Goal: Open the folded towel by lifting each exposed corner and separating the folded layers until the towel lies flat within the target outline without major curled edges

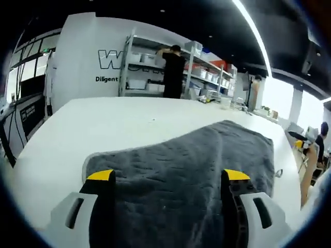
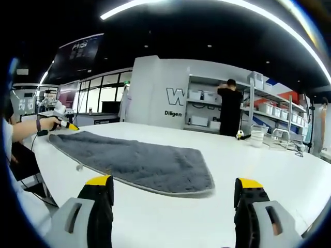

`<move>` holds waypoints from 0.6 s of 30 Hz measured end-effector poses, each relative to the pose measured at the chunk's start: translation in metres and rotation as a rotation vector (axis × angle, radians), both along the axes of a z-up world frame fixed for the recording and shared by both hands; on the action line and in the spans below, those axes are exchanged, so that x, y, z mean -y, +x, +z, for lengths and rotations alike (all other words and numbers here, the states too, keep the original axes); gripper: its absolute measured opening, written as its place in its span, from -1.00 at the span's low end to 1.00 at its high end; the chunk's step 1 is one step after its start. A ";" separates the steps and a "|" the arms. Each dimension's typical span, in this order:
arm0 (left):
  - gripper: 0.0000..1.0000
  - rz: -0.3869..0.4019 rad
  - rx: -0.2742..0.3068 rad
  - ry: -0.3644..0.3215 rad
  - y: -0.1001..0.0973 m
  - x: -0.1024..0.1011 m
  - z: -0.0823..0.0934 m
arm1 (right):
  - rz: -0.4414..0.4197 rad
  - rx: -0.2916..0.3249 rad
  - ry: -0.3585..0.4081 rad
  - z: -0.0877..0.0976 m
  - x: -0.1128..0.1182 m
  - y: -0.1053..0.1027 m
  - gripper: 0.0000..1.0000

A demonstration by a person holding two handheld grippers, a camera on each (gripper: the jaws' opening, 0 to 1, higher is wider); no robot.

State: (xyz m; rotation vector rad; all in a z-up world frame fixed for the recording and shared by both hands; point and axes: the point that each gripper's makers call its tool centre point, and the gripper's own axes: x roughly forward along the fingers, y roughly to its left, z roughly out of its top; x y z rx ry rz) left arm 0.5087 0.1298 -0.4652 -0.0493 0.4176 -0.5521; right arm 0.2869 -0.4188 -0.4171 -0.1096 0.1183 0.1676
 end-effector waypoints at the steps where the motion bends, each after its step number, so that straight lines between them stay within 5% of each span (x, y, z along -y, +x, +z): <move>1: 0.60 0.014 -0.005 0.004 0.005 -0.001 -0.003 | -0.002 0.003 0.002 0.001 0.001 -0.001 0.99; 8: 0.50 0.097 -0.045 0.143 0.039 -0.010 -0.031 | -0.012 0.005 0.007 0.001 0.005 -0.002 0.99; 18: 0.45 0.172 -0.009 0.175 0.091 -0.016 -0.035 | -0.013 -0.009 -0.001 -0.002 0.004 0.000 0.99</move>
